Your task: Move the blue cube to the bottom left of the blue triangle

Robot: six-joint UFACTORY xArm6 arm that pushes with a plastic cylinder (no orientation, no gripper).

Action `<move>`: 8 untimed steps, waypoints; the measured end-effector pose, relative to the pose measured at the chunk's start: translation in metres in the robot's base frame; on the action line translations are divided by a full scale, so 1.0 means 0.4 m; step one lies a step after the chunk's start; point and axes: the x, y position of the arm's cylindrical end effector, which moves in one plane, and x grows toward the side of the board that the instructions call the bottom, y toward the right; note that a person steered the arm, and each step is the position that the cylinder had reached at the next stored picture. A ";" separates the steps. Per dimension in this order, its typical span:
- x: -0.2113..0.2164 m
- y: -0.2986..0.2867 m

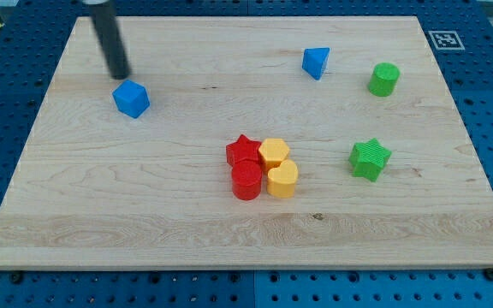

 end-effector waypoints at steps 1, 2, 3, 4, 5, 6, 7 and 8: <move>0.063 -0.069; 0.070 0.077; 0.060 0.268; 0.040 0.214; 0.050 0.063; 0.151 0.018; 0.164 0.179; 0.090 0.477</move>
